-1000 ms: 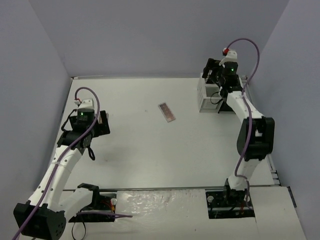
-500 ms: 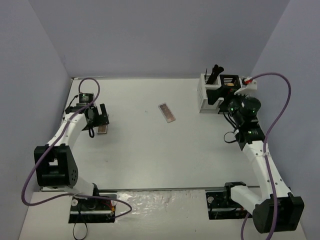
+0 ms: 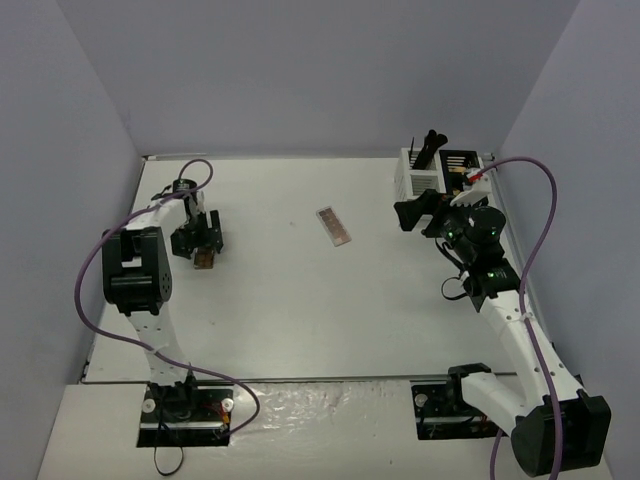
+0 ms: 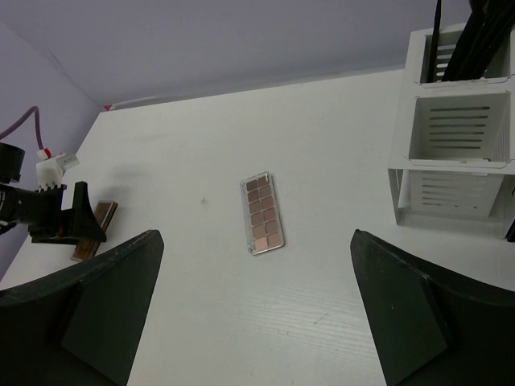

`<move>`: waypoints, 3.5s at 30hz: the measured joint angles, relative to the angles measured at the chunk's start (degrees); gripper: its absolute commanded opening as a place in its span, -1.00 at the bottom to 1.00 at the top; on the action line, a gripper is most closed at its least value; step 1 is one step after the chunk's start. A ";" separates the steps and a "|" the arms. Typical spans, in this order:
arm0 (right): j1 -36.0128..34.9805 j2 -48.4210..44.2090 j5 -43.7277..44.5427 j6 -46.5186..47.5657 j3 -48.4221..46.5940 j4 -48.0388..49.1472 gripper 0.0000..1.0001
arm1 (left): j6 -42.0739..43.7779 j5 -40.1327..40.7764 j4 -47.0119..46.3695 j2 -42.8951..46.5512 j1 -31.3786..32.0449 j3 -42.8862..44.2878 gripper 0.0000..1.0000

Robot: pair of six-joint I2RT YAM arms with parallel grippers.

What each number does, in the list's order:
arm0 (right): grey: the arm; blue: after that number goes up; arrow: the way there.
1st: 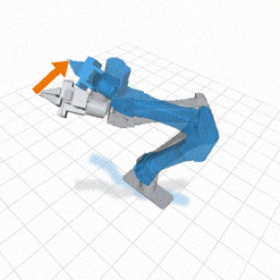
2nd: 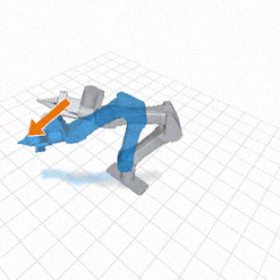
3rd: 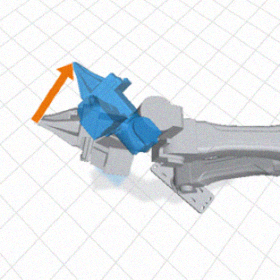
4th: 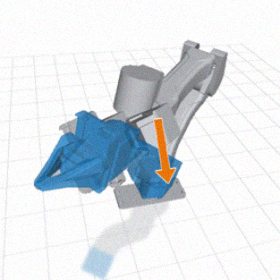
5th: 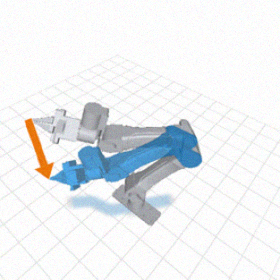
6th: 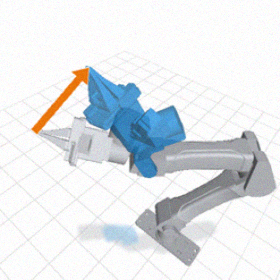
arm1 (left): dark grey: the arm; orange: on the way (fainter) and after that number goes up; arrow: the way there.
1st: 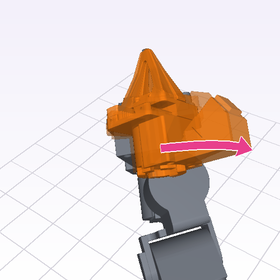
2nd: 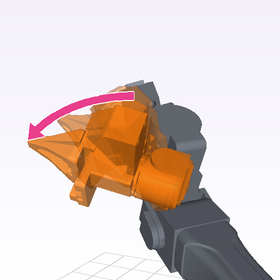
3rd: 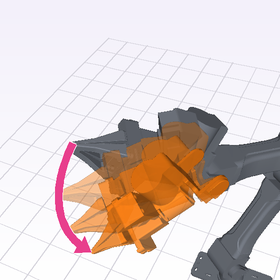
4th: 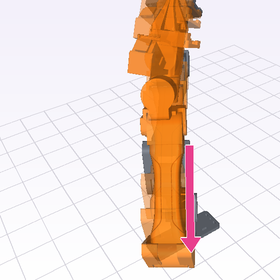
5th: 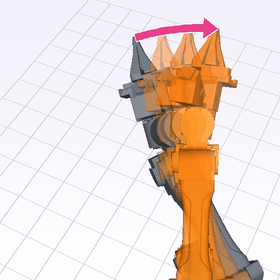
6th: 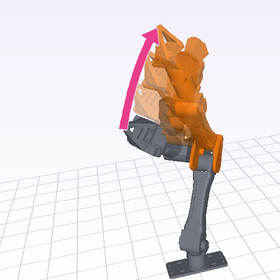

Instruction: Organize the makeup

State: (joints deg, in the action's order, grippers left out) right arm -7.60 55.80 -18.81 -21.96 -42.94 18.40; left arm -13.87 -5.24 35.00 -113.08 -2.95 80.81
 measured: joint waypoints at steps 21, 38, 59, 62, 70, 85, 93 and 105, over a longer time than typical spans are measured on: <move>-0.14 3.80 -10.00 -0.93 -1.74 -1.88 1.00 | 1.89 -2.52 -4.01 4.36 13.19 -3.96 -0.70; -10.85 10.99 -16.82 -5.67 -11.50 -4.61 0.75 | 4.90 -9.78 -23.25 41.08 41.08 -16.21 -0.70; -19.58 16.35 -16.16 -6.75 -13.88 -4.55 -0.06 | 6.85 -9.42 -25.35 39.29 45.62 -16.55 -0.69; -19.97 17.00 -15.60 -6.78 -13.88 -4.57 -0.35 | 7.26 -9.21 -25.37 39.20 45.64 -16.54 -0.69; -20.65 17.21 -13.99 -7.38 -13.99 -4.45 -0.92 | 7.95 -8.08 -25.35 38.73 45.68 -16.54 -0.38; -19.88 18.28 -6.77 -2.99 -16.25 -8.63 -1.00 | 7.79 -3.84 -24.48 39.32 45.80 -16.54 0.94; -7.30 20.07 0.18 3.53 -22.06 -11.18 -1.00 | 4.49 9.82 -12.53 44.14 44.09 -13.45 0.94; 6.15 33.89 9.96 11.00 -34.40 -9.15 -1.00 | 0.16 13.85 -0.08 55.88 23.96 -15.96 0.94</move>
State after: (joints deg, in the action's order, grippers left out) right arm -1.45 89.69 -8.84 -10.96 -77.33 9.26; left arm -13.72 8.61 34.93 -57.20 21.01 64.85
